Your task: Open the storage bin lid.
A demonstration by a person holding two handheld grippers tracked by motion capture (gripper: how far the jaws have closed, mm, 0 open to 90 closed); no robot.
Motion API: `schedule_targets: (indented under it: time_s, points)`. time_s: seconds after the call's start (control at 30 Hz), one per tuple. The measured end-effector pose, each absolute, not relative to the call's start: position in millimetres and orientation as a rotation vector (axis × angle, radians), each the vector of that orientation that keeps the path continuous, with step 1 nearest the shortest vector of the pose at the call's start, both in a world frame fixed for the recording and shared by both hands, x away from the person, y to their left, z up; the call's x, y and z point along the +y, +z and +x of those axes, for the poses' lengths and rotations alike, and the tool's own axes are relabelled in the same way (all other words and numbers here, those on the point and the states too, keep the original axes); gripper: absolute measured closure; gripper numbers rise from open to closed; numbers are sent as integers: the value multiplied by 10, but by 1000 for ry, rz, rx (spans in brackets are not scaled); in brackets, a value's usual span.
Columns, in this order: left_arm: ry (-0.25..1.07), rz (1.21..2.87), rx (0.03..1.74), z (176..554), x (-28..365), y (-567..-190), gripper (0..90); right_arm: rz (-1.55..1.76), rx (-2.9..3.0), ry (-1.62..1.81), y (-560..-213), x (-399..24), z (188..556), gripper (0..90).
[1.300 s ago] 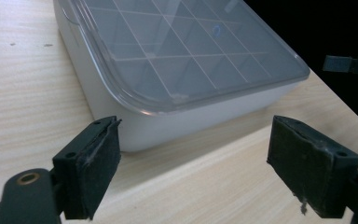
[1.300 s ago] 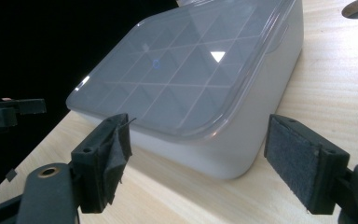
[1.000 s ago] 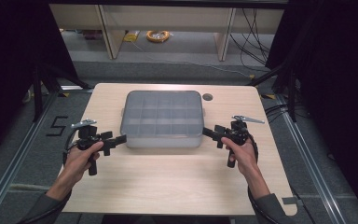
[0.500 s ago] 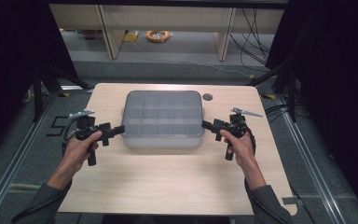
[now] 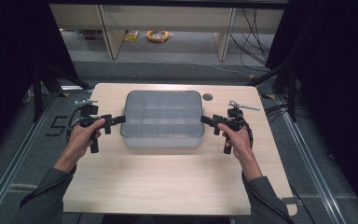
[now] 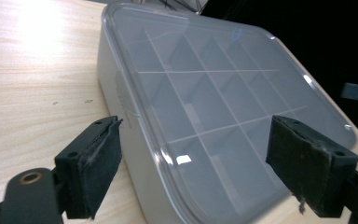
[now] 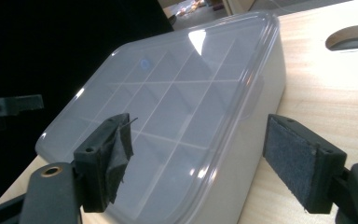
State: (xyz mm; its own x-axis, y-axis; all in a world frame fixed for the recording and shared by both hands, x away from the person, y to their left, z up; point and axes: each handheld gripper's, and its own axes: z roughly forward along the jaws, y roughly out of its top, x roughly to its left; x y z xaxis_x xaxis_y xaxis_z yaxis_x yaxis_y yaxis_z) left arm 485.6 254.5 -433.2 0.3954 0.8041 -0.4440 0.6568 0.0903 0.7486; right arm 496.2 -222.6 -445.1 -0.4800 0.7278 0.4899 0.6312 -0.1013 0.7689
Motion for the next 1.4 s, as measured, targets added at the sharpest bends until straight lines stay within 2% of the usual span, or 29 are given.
schedule_targets:
  time_s: [0.27, 0.3, 0.53, 0.6, 0.7, 0.77, 0.83, 1.0, 1.4]
  points:
    - [115, 1595, 1379, 5100, 2506, -4441, 196, 1624, 2037, 1648, -4442, -2189, 5038, 260]
    - [117, 1596, 1383, 5132, 2505, -4453, 198, 1557, 2045, 1635, -4468, -2215, 5079, 262]
    - [83, 1592, 1428, 5312, 2481, -4550, 253, 1609, 2050, 1621, -4521, -2205, 5153, 291]
    - [85, 1593, 1430, 5322, 2478, -4557, 257, 1675, 2046, 1624, -4510, -2178, 5139, 300]
    - [78, 1587, 1433, 5357, 2453, -4575, 264, 1602, 2068, 1589, -4584, -2172, 5234, 312]
    - [80, 1589, 1439, 5378, 2445, -4580, 268, 1707, 2064, 1595, -4570, -2111, 5225, 317]
    - [78, 1586, 1443, 5393, 2445, -4587, 269, 1613, 2078, 1578, -4616, -2115, 5297, 325]
    - [81, 1576, 1462, 5441, 2475, -4617, 270, 1713, 2072, 1576, -4617, -2056, 5331, 336]
    - [73, 1587, 1471, 5492, 2482, -4643, 306, 1658, 2103, 1558, -4677, -1968, 5471, 368]
